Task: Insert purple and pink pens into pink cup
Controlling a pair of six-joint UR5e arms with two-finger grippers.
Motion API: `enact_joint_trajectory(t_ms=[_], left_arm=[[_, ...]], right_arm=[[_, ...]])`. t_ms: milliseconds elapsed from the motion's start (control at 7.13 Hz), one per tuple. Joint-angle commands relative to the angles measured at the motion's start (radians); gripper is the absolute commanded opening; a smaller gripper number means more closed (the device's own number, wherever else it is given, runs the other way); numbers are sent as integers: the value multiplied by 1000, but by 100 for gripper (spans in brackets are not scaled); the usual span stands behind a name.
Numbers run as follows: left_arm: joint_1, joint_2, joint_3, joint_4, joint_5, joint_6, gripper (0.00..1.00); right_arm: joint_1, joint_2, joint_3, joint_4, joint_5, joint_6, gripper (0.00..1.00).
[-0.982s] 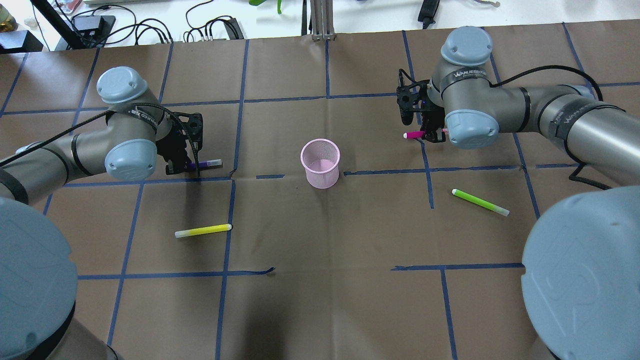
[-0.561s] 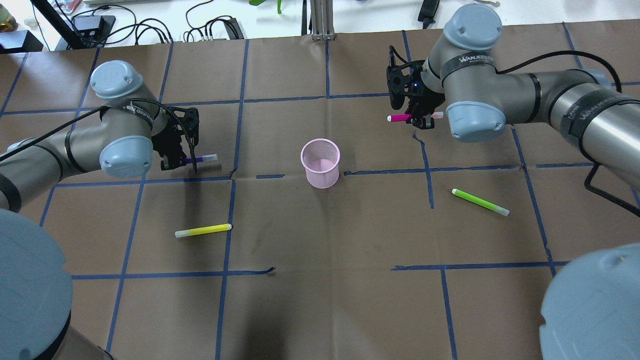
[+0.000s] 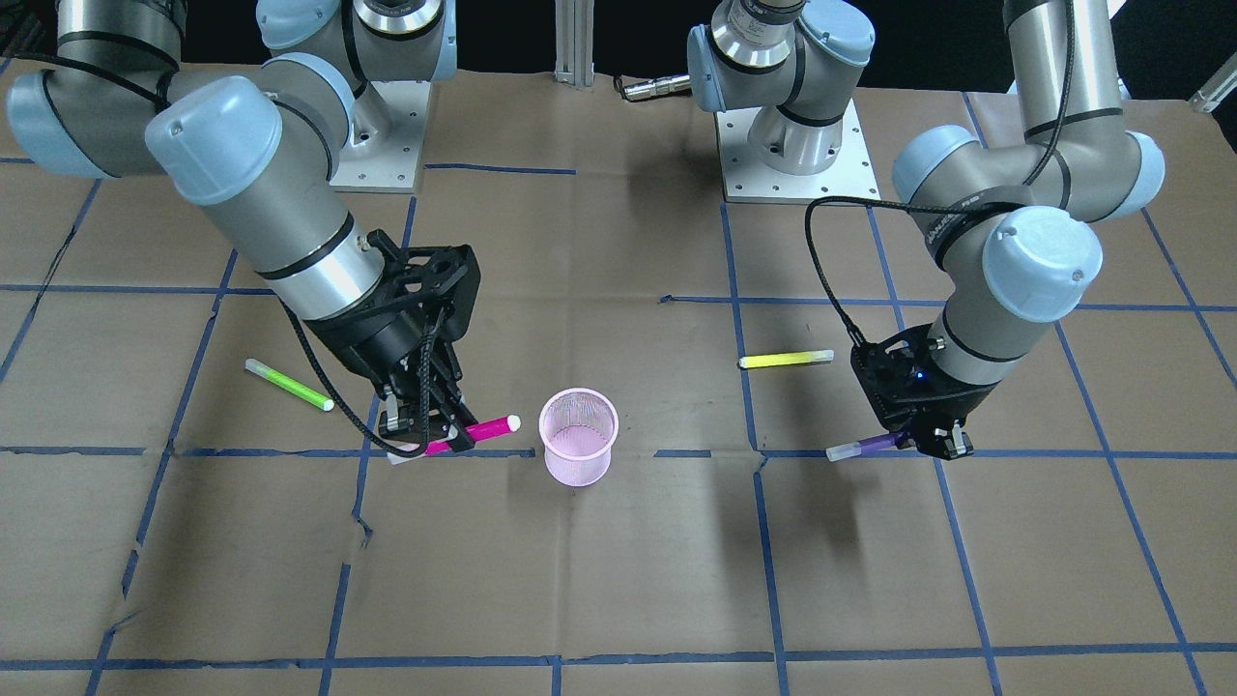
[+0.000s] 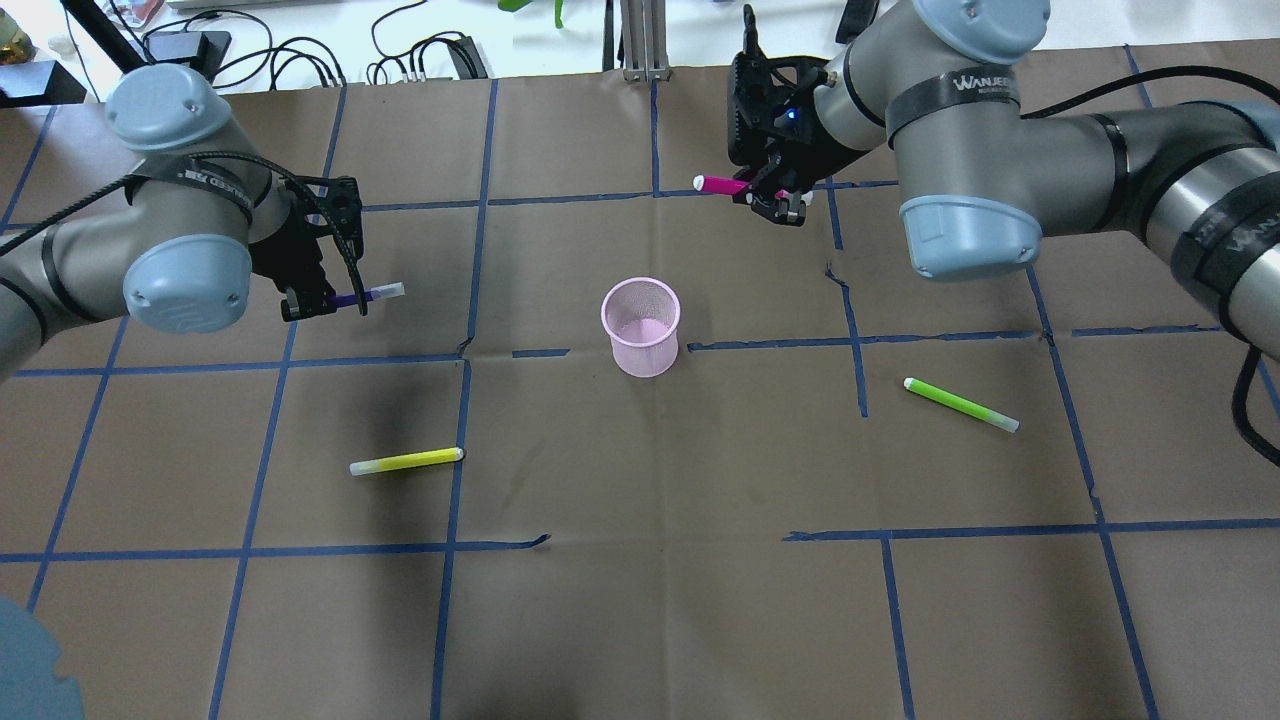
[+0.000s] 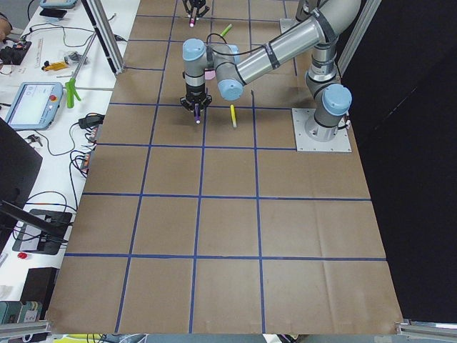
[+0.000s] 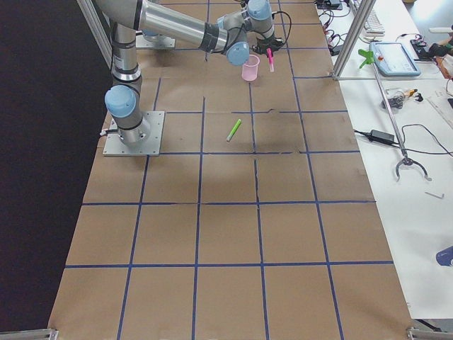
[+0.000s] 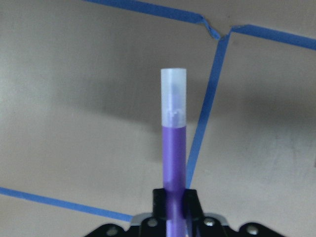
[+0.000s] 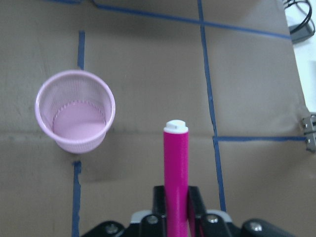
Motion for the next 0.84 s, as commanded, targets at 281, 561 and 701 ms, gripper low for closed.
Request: enact_joint_trajectory(t_ms=[281, 561, 701], left_arm=[[-1, 34, 246, -331, 13, -36, 10], [-12, 34, 287, -376, 9, -94, 10], [-18, 37, 290, -376, -4, -94, 10]], right_arm=[[20, -43, 6, -43, 254, 193, 7], [23, -7, 26, -93, 314, 193, 7], [35, 11, 62, -149, 316, 193, 7]])
